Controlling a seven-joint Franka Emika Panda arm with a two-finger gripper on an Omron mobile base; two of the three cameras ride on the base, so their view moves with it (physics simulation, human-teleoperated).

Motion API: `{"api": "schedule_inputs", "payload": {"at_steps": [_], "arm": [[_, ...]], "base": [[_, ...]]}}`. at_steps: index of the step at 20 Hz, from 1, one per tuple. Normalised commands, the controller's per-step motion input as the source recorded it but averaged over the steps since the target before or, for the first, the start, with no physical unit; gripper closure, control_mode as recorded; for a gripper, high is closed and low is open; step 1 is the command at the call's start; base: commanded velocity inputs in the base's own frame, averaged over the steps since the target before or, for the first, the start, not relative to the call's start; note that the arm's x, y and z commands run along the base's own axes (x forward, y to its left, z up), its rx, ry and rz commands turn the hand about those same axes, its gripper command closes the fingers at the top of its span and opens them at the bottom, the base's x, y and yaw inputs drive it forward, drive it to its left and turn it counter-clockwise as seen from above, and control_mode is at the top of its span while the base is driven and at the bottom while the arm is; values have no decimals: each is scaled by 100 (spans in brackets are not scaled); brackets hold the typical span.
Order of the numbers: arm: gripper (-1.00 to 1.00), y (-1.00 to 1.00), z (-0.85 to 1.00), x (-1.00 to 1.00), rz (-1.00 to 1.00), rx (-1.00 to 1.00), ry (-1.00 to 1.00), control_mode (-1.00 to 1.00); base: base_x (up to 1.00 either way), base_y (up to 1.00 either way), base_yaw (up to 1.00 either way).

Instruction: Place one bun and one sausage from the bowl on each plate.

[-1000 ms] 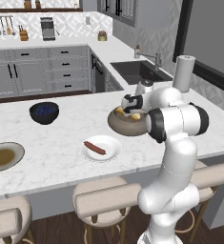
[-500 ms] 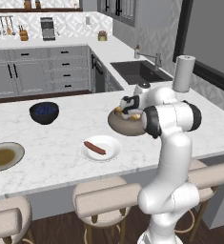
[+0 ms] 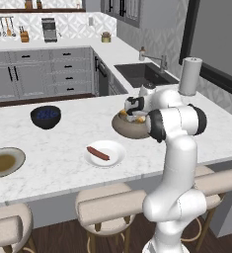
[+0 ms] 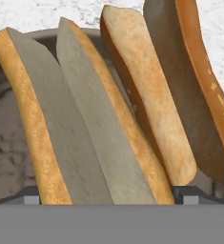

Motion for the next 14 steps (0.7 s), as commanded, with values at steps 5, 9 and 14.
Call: {"api": "schedule_inputs", "payload": {"at_steps": [5, 9, 14], "arm": [[100, 0, -5, 0, 1, 0, 2, -100], [100, -6, -28, -31, 0, 0, 7, -100], [100, 0, -45, -46, 0, -1, 2, -100]], "base": [[0, 0, 0], [0, 0, 0], [0, 0, 0]]}}
